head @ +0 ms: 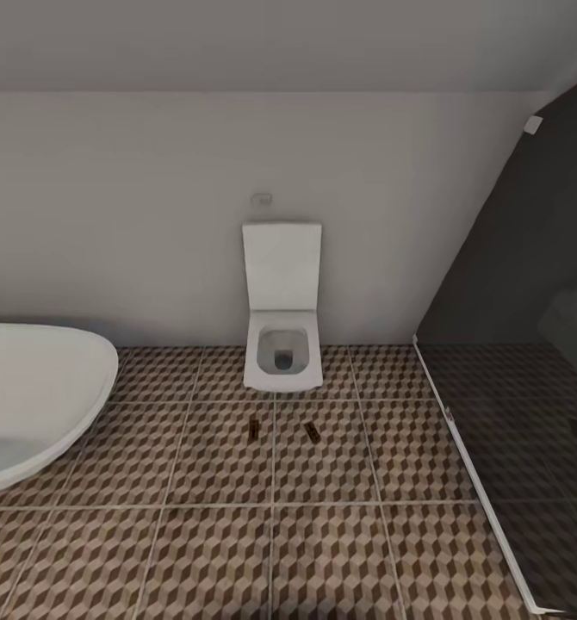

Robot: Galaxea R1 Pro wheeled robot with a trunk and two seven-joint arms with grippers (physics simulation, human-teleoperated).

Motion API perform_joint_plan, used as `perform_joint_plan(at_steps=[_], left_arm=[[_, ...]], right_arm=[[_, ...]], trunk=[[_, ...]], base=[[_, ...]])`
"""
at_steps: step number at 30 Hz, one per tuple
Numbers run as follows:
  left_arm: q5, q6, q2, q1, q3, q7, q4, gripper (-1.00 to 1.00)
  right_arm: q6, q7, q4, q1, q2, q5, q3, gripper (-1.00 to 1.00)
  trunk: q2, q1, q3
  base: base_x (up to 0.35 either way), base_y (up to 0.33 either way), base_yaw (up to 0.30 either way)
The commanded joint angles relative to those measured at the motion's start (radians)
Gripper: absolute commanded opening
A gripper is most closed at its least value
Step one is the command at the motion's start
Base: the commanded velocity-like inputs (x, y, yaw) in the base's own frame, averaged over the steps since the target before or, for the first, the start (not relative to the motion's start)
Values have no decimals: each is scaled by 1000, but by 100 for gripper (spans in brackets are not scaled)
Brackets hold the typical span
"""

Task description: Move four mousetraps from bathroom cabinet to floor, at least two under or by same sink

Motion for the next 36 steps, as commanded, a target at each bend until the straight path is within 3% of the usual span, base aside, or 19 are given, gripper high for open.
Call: perform_joint_plan(at_steps=[1,16,21,25,31,36], left_arm=[[-1,-3,-1,0,-7,5,2,100],[3,-3,-1,4,-7,6,2,100],[47,-2,-1,5,-7,6,2,100],[76,1,-1,6,-8,5,3,100],[85,3,-2,16,-8,5,3,100],[87,3,-3,22,-8,5,3,100]], right_arm=[[-3,5,1,0,0,5,-9,100],[2,4,7,0,-1,4,-10,100],[8,3,16,0,1,-5,-9,100],[46,3,22,0,1,-38,-9,100],[144,6,25,1,1,-78,-9,100],[209,7,25,1,2,-88,-10,100]], trunk=[[-1,1,0],[-1,1,25],[-1,1,33],[-1,1,39],[-1,1,49],[-1,1,57]], base=[[0,0,0],[0,0,0],[0,0,0],[0,0,0],[0,0,0],[0,0,0]])
